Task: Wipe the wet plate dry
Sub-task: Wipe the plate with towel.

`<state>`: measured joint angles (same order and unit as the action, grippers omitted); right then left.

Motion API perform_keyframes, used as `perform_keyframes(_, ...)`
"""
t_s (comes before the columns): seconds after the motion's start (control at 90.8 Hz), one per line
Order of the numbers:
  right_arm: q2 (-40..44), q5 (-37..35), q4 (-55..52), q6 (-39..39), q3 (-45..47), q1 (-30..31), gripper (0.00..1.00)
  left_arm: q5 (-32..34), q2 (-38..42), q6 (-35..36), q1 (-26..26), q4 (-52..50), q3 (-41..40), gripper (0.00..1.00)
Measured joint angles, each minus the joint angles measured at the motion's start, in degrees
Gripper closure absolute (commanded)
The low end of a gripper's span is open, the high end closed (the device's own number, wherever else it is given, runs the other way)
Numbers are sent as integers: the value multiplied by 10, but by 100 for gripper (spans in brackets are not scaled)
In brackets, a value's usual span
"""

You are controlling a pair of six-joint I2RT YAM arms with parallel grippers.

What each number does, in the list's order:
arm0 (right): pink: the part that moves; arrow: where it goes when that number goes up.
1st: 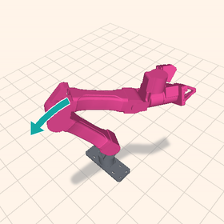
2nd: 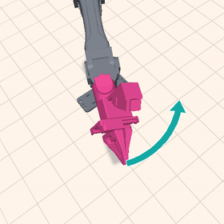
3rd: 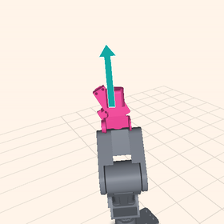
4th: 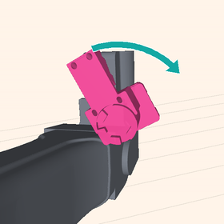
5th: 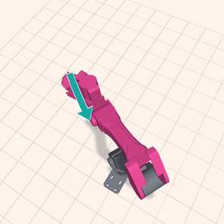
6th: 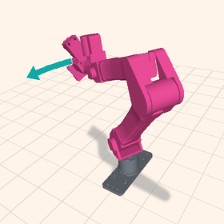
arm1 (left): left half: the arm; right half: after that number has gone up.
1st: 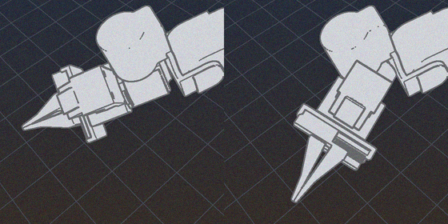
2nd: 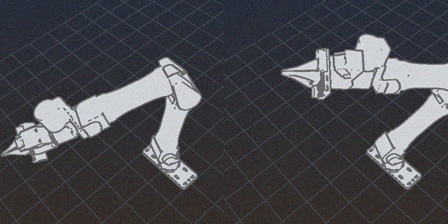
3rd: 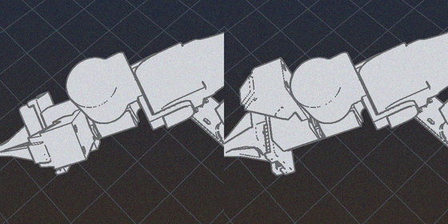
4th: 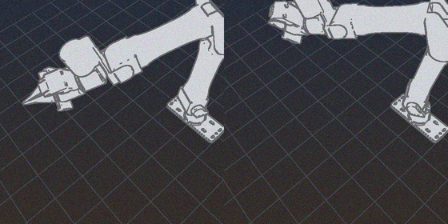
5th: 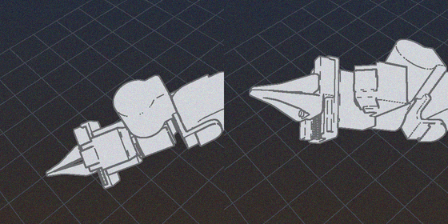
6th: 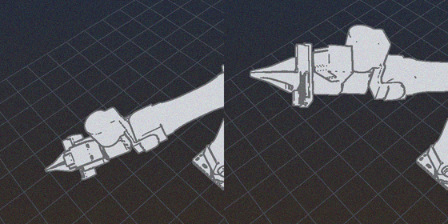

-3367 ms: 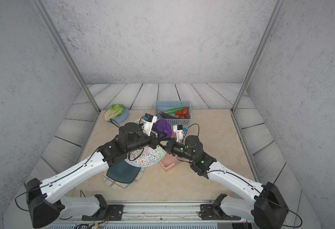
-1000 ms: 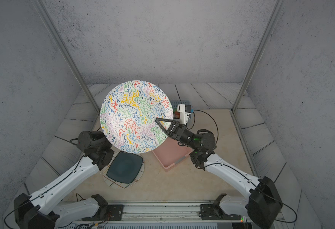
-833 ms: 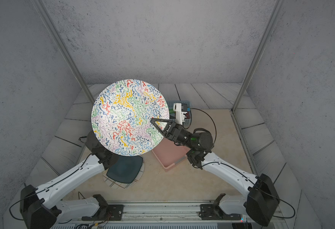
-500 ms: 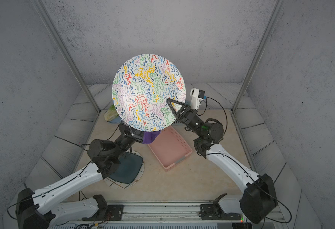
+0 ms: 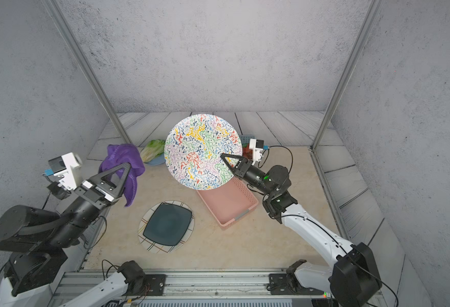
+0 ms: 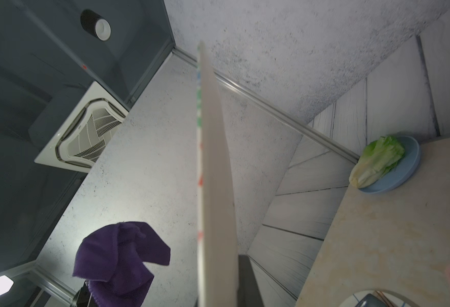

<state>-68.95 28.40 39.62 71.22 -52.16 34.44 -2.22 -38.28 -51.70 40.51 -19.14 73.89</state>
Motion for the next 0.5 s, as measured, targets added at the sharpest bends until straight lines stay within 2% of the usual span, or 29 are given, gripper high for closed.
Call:
perform_keyframes(0.209,23,4,-74,-82,-24,51,100,32,-123,111,1,-123,5,100)
perform_keyframes(0.286,24,6,-109,-112,-24,55,100,60,-151,164,0,-177,40,100)
perform_keyframes(0.385,37,7,-163,-159,-24,99,100,87,-188,235,0,-225,100,100)
perform_keyframes(0.495,40,11,-206,-195,-23,147,100,57,-223,300,0,-234,144,100)
